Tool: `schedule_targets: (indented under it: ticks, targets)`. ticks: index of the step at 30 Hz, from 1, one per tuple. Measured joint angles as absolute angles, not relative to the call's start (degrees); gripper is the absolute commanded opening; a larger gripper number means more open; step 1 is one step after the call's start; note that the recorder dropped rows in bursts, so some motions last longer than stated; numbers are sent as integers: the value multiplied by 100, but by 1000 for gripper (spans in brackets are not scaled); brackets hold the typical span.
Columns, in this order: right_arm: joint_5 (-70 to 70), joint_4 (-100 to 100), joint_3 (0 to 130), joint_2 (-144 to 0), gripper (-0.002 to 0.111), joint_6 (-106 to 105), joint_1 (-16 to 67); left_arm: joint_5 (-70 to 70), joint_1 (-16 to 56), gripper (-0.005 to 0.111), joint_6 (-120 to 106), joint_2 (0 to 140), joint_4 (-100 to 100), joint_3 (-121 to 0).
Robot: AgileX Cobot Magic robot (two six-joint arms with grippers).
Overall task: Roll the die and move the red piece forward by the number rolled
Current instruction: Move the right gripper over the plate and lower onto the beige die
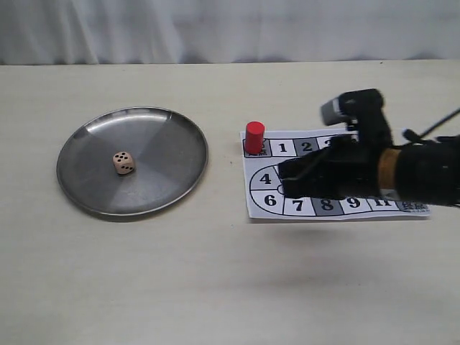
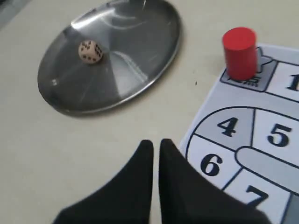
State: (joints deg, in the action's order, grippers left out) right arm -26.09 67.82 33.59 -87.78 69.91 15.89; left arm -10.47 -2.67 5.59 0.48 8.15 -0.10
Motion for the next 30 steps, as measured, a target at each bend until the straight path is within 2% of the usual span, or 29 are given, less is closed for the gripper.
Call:
schedule_targets:
  ticks: [7,10,14,18,21,23,28,30]
  targets:
    - [212,6962,4765,-9671,4,6992,3794,-1047,-267,0,559,48,815,-10]
    - [1167,6722,5452,-9985,4,6636,4371,-1047,-267,0,559,48,815,-10]
    - [2289,4503,6717,-10515,4,4351,4570,-1047,-267,0,559,48,815,-10]
    - [3974,1266,8367,-11254,4,1044,4191,-1047,-267,0,559,48,815,-10]
    - [4338,-316,9079,-11679,6,-206,4044,-1047,-267,0,559,48,815,-10]
    - [4273,-770,9402,-11908,15,-557,4069,-1047,-267,0,559,48,815,-10]
    - [3890,-978,10231,-12573,54,-631,4265,-1047,-267,0,559,48,815,-10]
    - [3852,-1003,10582,-12865,65,-580,4276,-1047,-267,0,559,48,815,-10]
